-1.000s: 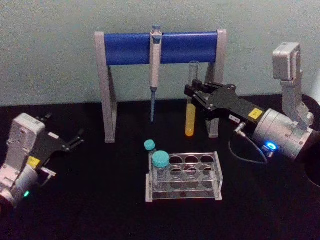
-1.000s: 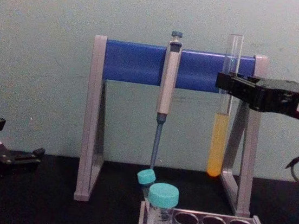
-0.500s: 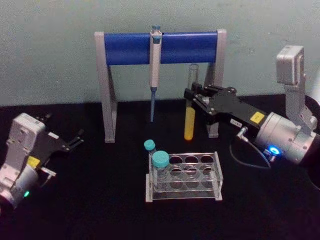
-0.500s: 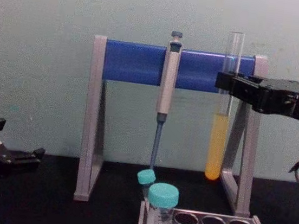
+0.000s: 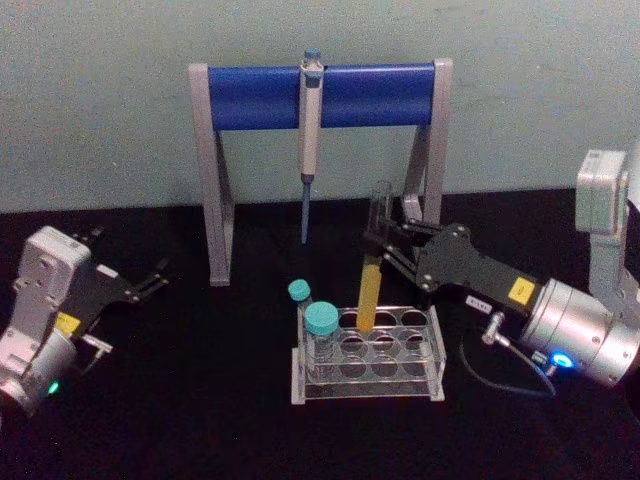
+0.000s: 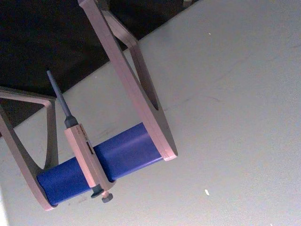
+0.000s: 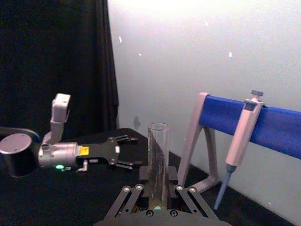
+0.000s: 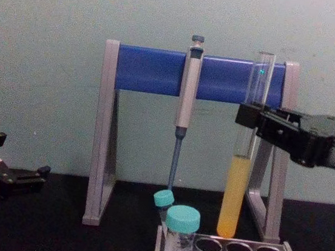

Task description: Pick up the test tube from the test tube rack, shake it, then place it back into the test tube rack.

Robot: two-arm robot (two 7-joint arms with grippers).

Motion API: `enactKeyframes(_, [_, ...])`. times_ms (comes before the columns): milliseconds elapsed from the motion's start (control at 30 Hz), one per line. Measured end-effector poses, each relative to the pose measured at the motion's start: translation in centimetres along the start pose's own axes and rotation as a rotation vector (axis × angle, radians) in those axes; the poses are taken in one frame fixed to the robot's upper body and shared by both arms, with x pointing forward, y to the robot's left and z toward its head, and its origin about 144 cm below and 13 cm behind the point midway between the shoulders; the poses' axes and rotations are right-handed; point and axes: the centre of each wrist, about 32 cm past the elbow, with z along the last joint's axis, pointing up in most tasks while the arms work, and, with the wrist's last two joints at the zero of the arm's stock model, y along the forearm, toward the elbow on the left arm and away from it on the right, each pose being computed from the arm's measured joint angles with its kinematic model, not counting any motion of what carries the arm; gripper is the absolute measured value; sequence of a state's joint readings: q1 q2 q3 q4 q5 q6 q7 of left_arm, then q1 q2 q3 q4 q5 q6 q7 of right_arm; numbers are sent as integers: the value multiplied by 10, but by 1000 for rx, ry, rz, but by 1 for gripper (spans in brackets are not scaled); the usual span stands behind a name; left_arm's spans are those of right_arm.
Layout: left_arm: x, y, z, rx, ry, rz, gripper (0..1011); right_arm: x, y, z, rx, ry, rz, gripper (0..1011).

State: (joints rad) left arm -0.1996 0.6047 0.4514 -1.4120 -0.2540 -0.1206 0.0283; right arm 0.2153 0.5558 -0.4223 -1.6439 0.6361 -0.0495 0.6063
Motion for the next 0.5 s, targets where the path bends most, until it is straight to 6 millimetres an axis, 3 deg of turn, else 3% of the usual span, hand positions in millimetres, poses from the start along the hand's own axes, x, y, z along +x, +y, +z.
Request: enactKeyframes(500, [0,0,0,0,0,0,1001,-3,-4,-19,2,8,16,221])
